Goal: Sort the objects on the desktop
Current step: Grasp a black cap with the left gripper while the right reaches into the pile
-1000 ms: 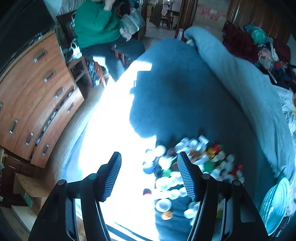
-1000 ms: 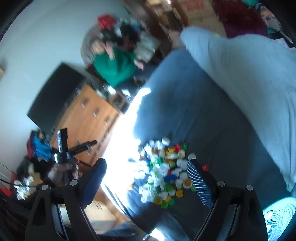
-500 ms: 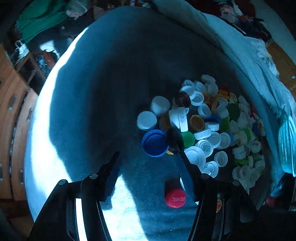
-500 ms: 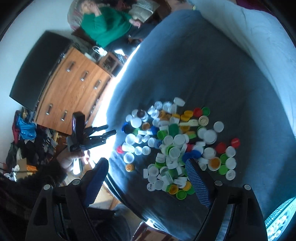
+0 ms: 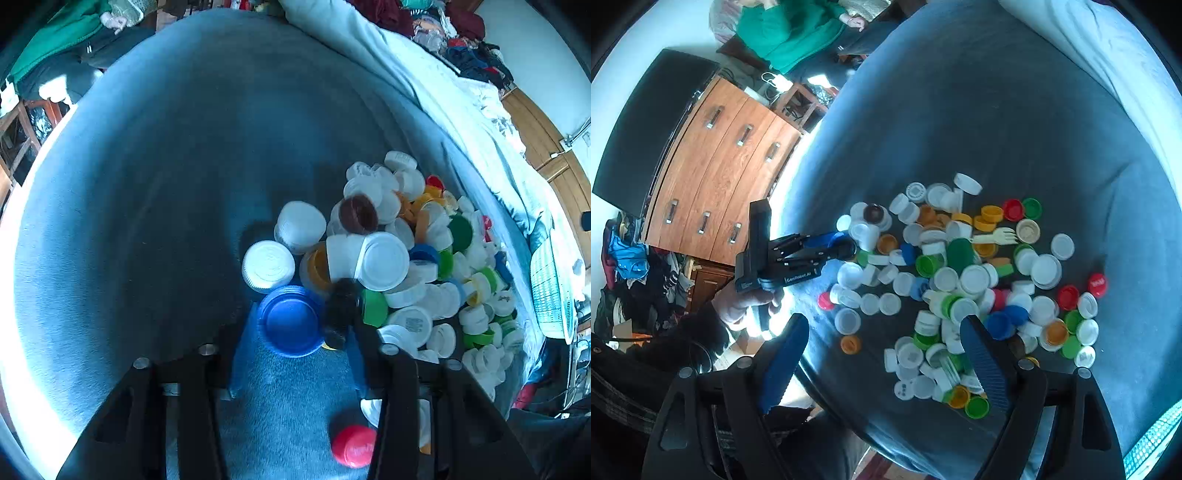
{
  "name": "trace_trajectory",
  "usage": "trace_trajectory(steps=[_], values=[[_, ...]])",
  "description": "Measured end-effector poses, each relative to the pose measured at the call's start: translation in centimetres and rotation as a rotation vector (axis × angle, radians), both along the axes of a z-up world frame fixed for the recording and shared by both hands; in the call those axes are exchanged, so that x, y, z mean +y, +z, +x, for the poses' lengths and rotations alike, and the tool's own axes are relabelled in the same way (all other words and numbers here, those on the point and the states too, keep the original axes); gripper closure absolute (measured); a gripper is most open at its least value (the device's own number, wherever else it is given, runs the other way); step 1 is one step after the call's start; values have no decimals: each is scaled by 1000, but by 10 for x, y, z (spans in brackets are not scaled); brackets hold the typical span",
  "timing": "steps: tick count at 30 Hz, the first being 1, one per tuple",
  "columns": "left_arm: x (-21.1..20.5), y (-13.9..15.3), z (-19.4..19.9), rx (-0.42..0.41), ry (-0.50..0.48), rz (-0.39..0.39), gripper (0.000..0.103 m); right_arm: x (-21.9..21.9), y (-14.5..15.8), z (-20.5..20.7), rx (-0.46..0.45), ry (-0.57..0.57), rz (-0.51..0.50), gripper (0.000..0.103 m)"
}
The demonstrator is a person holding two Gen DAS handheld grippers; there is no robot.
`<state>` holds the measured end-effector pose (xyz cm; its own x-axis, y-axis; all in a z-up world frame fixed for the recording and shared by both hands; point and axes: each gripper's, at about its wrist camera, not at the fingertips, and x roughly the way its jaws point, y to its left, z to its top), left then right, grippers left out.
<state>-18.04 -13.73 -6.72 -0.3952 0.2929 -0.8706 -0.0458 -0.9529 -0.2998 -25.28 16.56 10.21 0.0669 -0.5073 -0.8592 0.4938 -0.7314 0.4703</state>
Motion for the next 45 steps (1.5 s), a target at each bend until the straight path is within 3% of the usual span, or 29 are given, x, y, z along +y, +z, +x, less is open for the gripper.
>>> trace_trajectory(steps=[3,5,12,13,16,18,19,24,25,26,28,30,32,33,34,35,36,38,39,45], values=[[-16,24,12,62,92,3,97,-11,-4,1,-13,16,-10,15],[-22,30,21,80,142,-57,97,-18,-8,2,-21,32,-17,15],[-23,7,31,24,170,-74,95,-42,-21,8,-34,89,-28,19],[-16,8,30,37,151,-62,92,-43,-22,8,-36,91,-26,19],[-7,22,27,99,136,-98,70,-40,-28,7,-47,83,-15,19],[2,23,21,131,167,-164,44,-36,-31,5,-57,68,-10,19],[3,22,20,145,173,-185,41,-34,-33,4,-60,61,-8,19],[17,3,2,87,95,-239,42,-30,-37,4,-69,47,1,19],[20,2,3,78,74,-258,47,-30,-38,4,-72,49,2,19],[22,-1,1,59,48,-258,70,-30,-38,4,-74,54,4,19],[22,3,5,51,25,-242,69,-32,-39,6,-73,66,4,24],[16,23,10,80,49,-165,69,-34,-38,7,-62,78,3,30],[6,53,19,174,102,-21,67,-36,-38,8,-63,84,-5,30],[-5,57,22,189,156,70,50,-36,-40,9,-71,87,-8,30],[-11,48,21,143,187,80,41,-37,-43,9,-81,87,-10,30],[-16,32,20,57,217,63,44,-37,-46,10,-92,86,-13,30],[-20,28,21,36,232,77,44,-39,-48,11,-104,87,-19,30],[-23,40,27,92,246,91,44,-43,-47,13,-102,101,-28,31],[-22,43,30,103,248,54,44,-46,-45,15,-90,119,-31,34],[-13,24,31,70,220,-26,44,-48,-53,19,-96,150,-12,37]])
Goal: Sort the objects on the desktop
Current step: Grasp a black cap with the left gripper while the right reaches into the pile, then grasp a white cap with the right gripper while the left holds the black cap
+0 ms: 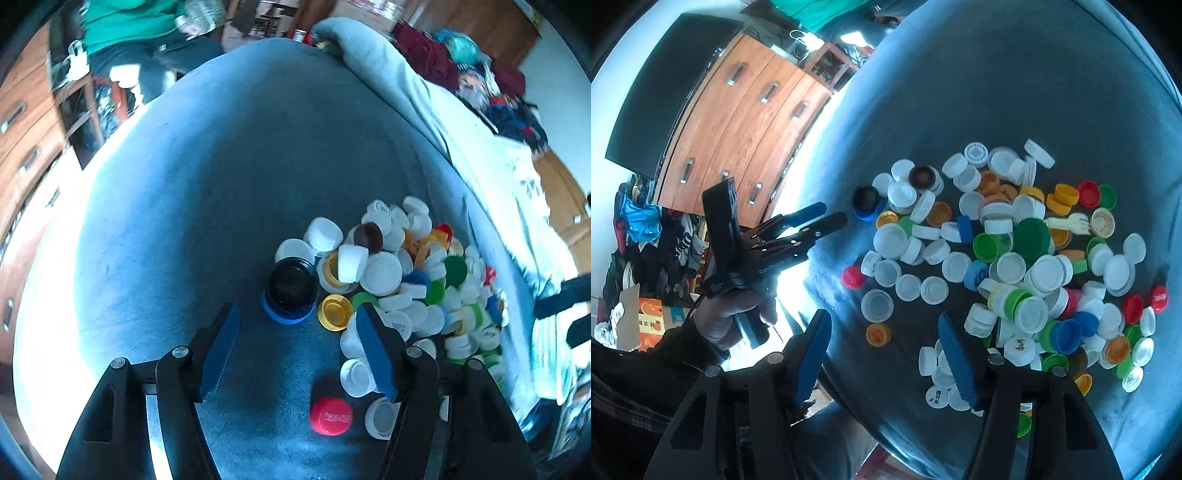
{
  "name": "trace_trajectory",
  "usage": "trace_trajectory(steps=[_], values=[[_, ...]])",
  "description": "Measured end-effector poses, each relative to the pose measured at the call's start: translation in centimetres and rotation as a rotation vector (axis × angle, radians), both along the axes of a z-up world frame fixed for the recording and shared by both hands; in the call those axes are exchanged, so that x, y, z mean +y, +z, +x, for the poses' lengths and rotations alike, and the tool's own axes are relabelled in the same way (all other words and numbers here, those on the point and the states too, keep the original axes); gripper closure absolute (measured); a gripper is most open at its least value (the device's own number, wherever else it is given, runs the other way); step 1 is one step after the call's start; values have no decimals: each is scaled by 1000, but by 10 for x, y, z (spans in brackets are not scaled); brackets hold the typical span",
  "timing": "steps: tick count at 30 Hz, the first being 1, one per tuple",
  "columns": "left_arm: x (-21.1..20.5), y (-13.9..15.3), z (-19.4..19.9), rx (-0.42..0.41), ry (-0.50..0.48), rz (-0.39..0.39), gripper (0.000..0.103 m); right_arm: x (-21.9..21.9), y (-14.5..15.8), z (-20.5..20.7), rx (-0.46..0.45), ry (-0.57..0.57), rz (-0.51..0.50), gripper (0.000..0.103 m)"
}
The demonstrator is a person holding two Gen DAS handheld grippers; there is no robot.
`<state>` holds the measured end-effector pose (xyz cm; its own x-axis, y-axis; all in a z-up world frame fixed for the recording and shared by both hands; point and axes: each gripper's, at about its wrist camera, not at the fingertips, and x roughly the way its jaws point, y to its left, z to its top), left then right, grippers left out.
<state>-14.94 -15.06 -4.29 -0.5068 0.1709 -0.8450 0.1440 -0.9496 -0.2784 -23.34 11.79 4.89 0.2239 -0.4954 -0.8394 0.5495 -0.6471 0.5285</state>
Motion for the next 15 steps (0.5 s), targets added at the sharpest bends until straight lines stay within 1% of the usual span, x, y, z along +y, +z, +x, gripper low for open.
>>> trace_trajectory(steps=[1,4,5,8,10,11,12,14,15], values=[[4,-3,3,1,-9,-16,44,1,-1,0,-2,0,4,37],[16,-9,-7,19,-42,-101,44,5,-7,-2,-12,-11,18,37],[17,-10,-12,31,-52,-118,44,6,-8,-2,-13,-12,21,37],[15,-14,-22,43,-50,-147,44,6,-12,-3,-11,-14,26,37],[16,-21,-29,24,-64,-161,45,6,-13,-4,-4,-18,27,37],[19,-23,-31,18,-76,-172,50,5,-13,-5,6,-23,27,37],[21,-26,-32,11,-90,-174,58,5,-13,-6,11,-27,25,38],[22,-28,-30,1,-106,-169,69,3,-13,-8,24,-30,19,46],[23,-27,-29,1,-109,-172,69,2,-13,-9,32,-29,18,54]])
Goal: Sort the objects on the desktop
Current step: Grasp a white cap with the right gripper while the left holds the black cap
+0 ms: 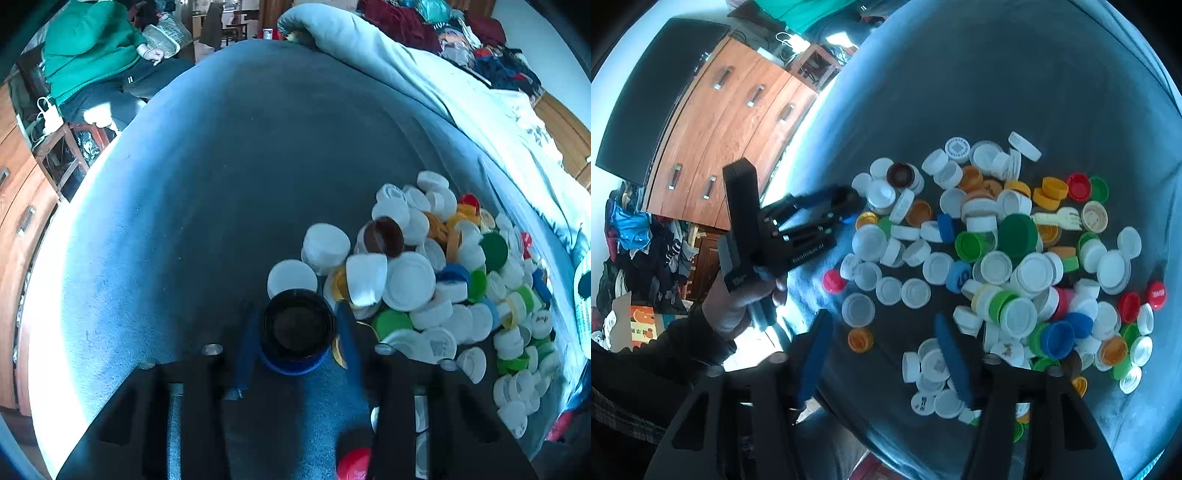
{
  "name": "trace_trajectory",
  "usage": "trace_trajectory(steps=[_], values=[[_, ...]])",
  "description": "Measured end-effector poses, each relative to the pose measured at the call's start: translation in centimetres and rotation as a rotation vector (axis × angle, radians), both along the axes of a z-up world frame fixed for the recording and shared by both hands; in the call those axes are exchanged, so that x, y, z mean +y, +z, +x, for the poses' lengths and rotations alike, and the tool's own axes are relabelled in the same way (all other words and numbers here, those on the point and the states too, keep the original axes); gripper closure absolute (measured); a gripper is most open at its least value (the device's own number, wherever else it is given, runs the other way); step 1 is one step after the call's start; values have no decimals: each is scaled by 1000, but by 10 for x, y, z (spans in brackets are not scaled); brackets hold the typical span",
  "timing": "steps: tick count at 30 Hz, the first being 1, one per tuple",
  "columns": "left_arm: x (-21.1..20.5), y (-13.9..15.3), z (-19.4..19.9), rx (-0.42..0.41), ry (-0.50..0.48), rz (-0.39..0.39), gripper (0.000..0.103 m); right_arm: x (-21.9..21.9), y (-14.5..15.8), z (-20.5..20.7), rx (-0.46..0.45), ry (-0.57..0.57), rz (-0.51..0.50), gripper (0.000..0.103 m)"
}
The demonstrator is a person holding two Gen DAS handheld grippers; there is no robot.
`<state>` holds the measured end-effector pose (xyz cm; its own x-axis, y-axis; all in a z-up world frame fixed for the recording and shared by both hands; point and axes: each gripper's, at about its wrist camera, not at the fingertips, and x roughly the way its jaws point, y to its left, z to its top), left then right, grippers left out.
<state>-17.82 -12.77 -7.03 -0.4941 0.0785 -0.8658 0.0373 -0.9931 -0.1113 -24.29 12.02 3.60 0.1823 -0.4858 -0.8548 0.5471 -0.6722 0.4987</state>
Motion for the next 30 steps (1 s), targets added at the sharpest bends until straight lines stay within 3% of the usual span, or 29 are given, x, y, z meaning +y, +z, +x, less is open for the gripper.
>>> trace_trajectory(steps=[2,8,10,15,18,23,26,27,30], values=[[-1,4,3,3,2,17,69,-1,1,-4,17,-4,-6,62],[-6,53,14,108,67,73,69,6,-7,-47,74,-88,-43,62],[-4,63,15,130,72,85,69,10,-21,-74,78,-146,-43,47],[3,71,13,145,65,108,69,8,-58,-143,70,-258,-17,44],[4,73,11,142,65,114,69,2,-79,-171,70,-311,41,37],[4,78,4,138,70,123,69,-15,-107,-181,58,-307,142,36],[4,79,0,133,72,126,69,-21,-111,-181,89,-301,187,49],[4,80,-1,132,70,128,69,-21,-109,-182,97,-304,179,60],[6,85,-5,134,64,125,69,-20,-98,-183,118,-317,152,60]])
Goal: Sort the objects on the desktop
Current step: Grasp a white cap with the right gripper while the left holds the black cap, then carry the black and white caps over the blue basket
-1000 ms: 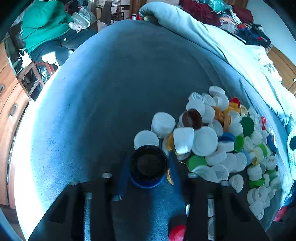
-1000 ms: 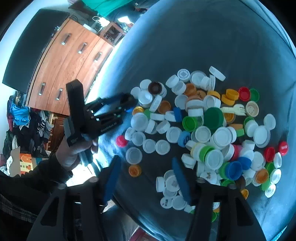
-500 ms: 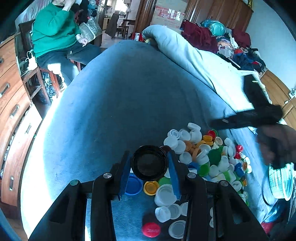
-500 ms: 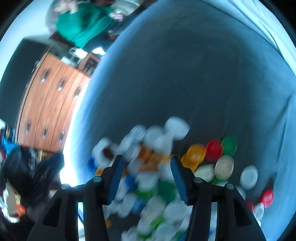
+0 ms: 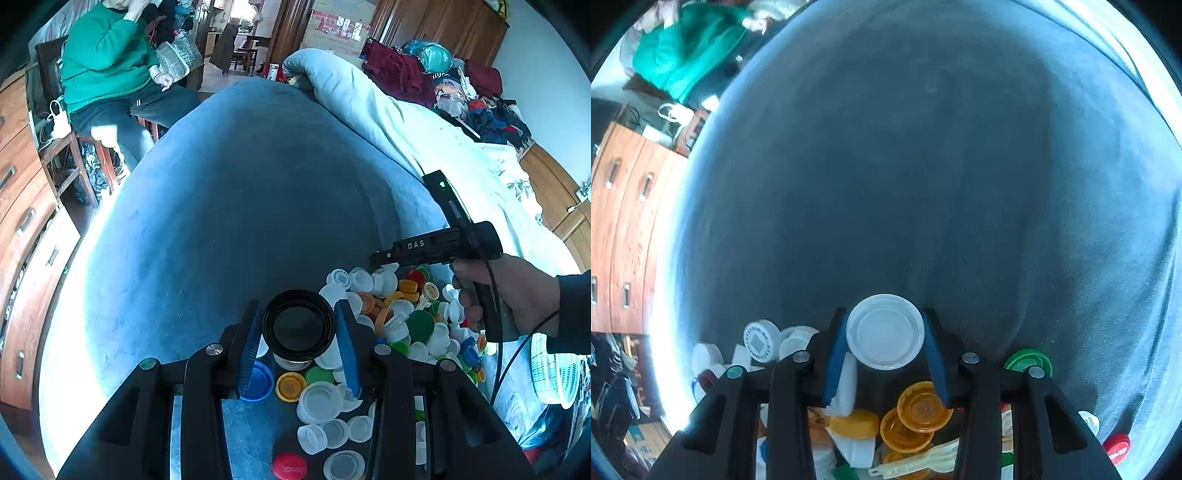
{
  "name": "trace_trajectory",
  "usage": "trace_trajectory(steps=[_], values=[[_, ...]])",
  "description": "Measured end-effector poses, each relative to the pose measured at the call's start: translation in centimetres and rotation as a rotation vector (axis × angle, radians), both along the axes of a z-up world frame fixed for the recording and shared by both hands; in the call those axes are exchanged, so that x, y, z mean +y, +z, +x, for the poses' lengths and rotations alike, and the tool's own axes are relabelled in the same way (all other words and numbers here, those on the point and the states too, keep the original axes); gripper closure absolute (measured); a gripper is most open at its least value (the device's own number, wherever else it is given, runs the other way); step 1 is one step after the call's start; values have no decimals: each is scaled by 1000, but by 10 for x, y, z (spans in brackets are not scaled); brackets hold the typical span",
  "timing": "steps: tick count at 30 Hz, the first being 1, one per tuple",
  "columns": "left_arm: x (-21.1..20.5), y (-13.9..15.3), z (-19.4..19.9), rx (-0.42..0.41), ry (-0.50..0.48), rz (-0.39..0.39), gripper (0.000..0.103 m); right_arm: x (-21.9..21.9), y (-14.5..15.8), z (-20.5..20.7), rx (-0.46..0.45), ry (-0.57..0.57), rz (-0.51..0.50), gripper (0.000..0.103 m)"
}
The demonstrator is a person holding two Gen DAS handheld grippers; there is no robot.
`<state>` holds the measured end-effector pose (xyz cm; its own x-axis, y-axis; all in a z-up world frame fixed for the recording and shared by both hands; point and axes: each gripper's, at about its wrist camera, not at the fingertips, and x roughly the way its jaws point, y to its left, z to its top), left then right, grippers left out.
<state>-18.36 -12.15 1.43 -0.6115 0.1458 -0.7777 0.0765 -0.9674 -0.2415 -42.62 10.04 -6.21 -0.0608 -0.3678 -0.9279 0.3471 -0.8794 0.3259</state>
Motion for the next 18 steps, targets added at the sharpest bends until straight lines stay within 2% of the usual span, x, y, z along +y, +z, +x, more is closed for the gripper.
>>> trace_trajectory(steps=[4,8,11,18], values=[[3,10,-7,-7,-3,-9,69,3,35,5,61,22,-35,60],[13,32,-17,6,-14,-33,69,9,91,23,115,53,-92,60],[25,56,-28,23,-24,-47,69,16,133,43,157,68,-126,60],[73,115,-42,93,-79,-77,69,67,224,81,244,75,-192,60]])
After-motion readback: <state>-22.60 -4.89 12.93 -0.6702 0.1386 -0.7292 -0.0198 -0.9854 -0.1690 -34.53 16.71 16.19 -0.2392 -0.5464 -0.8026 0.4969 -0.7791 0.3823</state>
